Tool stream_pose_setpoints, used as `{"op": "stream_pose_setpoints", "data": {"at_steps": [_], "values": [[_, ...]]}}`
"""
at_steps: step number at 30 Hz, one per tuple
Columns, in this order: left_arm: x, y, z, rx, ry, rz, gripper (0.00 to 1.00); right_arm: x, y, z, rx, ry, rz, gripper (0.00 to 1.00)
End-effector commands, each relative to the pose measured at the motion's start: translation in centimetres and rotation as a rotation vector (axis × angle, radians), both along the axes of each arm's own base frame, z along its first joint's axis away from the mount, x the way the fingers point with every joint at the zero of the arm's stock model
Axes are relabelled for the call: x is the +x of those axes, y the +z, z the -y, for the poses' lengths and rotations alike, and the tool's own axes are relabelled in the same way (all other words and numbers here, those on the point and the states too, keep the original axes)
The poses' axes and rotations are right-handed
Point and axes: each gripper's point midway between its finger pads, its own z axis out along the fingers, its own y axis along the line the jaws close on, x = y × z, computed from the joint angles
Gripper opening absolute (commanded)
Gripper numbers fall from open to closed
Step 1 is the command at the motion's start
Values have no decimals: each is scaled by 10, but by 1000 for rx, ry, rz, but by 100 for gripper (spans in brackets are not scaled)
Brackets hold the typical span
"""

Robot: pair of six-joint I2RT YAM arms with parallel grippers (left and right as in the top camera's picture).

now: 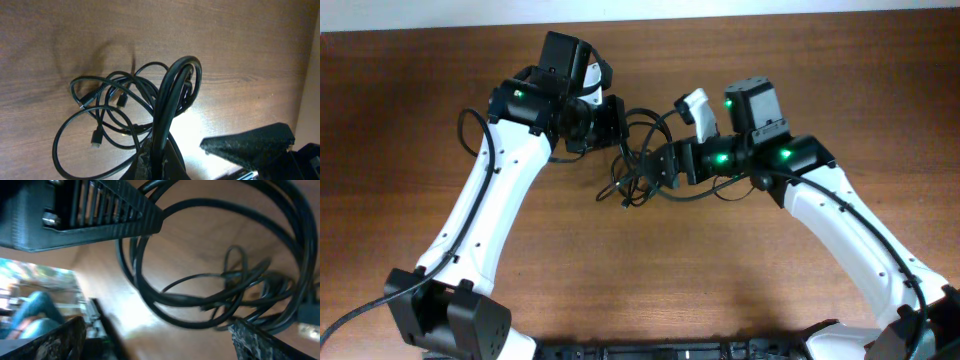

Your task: Untangle cables

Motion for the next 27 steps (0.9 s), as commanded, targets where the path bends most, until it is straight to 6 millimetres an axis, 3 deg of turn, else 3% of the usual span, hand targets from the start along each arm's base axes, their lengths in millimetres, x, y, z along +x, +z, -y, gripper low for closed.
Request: {"op": "stream_pose_setpoints", "data": {"at_steps": [1,2,5,9,10,12,13,14,17,21,23,25,27], "values": [[-13,13,14,-92,-40,-39,0,14,-8,3,-130,-11,155,87],[-18,17,22,-143,-67,-56,0,15,-9,1,-137,-12,161,83],[-29,29,38,-255,-126,-94,0,12,-16,-5,-143,10,152,59],[-29,29,37,-253,-125,-93,0,11,-24,-7,-153,18,130,37],[-26,26,34,-226,-111,-84,0,11,-24,-7,-152,14,126,29],[-22,22,28,-189,-91,-71,1,11,-24,-7,-140,-18,84,4],[-20,20,25,-167,-79,-63,12,11,-24,-7,-130,-42,53,4],[-14,14,17,-110,-49,-44,17,12,-23,-6,-116,-76,15,4],[-9,10,8,-59,-20,-26,19,21,0,5,-36,-177,-60,4],[-6,7,2,-18,-7,-12,26,12,33,6,99,-136,-107,4],[-3,4,-5,25,12,1,50,2,59,1,228,-69,-159,4],[-6,6,0,19,-88,36,63,-2,77,-1,308,-32,-183,4],[-14,11,12,-16,-258,99,92,-2,80,-1,320,-30,-186,4]]}}
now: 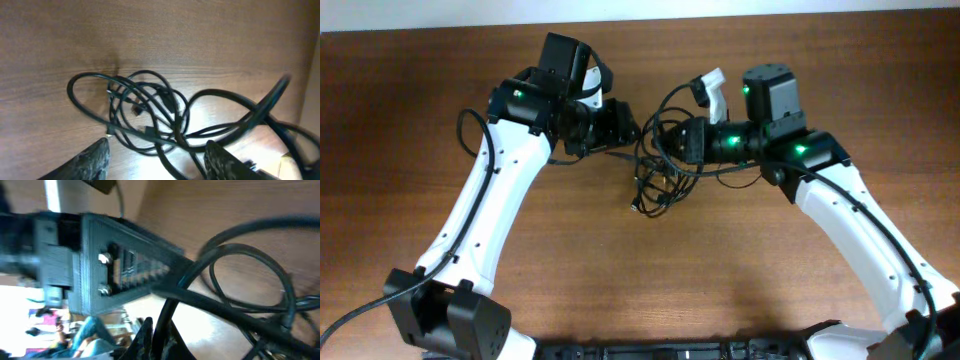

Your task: Untangle cables

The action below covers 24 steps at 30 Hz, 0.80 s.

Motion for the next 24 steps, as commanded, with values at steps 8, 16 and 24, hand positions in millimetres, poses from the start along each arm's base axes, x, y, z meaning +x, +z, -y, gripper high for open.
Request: {"op": "stream_pose_setpoints", "data": {"at_steps": [8,16,24], "values": [[-28,33,40,-189,-499,212,95,4,14,7,0,-65,-21,4],[-5,26,-8,-197,-134,23,76,8,-8,28,-63,-171,-151,4],[-10,17,5,-99,-207,65,78,-29,70,-2,271,186,-91,4]]}}
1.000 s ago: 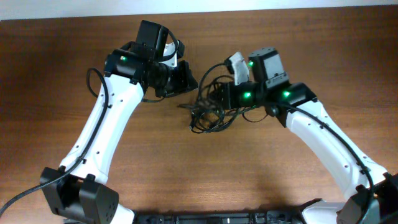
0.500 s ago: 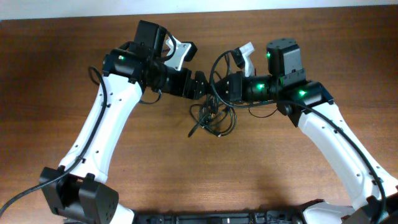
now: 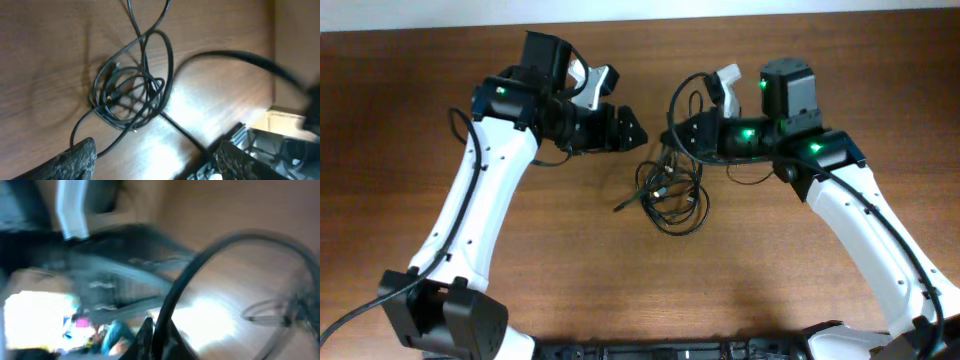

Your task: Untangle cables

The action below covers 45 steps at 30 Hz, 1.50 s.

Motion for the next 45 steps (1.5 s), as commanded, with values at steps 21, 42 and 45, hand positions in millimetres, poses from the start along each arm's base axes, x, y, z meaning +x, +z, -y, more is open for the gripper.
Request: {"op": "stream_pose_setpoints", "data": {"at_steps": [21,42,45], "values": [[6,-22,0,124,6,20,82,-39,241,57,644,62,274,4],[-37,69,118,-436,-634,481,99,71,134,69,537,-339,-377,4],[-29,78,134,-433,-603,525,100,66,134,57,542,-316,-416,4]]}}
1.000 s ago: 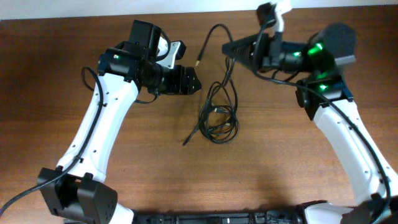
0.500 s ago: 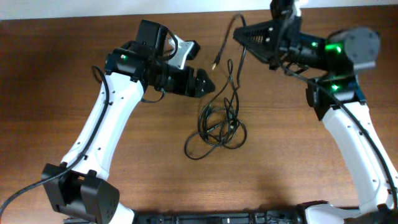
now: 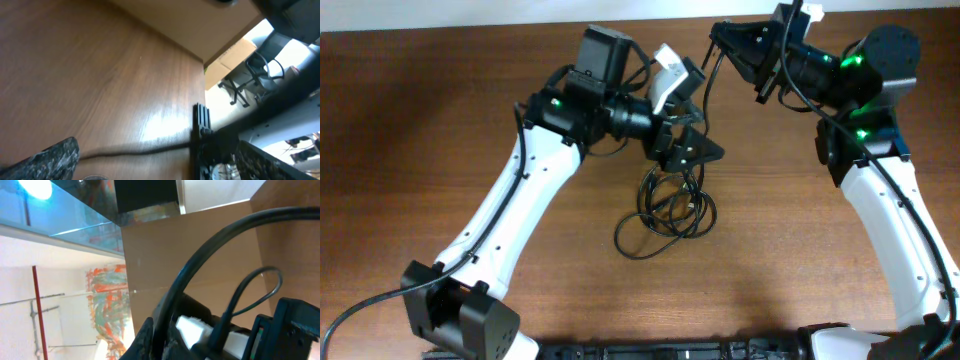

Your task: Untangle cables

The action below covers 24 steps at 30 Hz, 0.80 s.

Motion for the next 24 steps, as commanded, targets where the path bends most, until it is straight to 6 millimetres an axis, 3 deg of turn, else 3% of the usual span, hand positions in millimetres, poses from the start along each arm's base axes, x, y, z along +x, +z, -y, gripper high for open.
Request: {"op": "stream_pose_setpoints", "data": {"at_steps": [1,2,5,7,8,11,13,15,18,19,20,21,23,24], "values": [[12,0,10,14,80,-40,96,-2,4,-9,19,7,-14,4],[13,0,10,17,90,-41,92,-2,4,-9,19,7,-14,4],[13,0,10,16,95,-60,47,-2,4,-9,19,7,-13,4],[12,1,11,13,93,-65,48,-2,4,-9,18,8,-13,4],[12,1,11,14,93,-65,41,-2,4,-9,18,8,-13,4],[10,3,11,4,108,-142,0,-1,3,-7,5,0,10,4],[8,15,7,-38,104,-216,0,8,-6,5,-55,-41,74,4],[6,31,-2,-73,119,-269,0,19,-35,24,-136,-89,22,4],[10,46,-15,-83,176,-227,0,19,-54,39,-184,-96,-18,4],[17,44,-17,-63,225,-207,6,18,-54,38,-180,-89,-23,4],[25,38,-19,-36,278,-192,38,16,-53,35,-162,-71,-46,4],[33,29,-23,2,334,-189,51,13,-53,32,-141,-51,-82,4],[31,28,-20,8,330,-194,90,10,-52,30,-115,-34,-126,4],[28,28,-17,9,320,-193,100,11,-52,30,-115,-35,-126,4]]}}
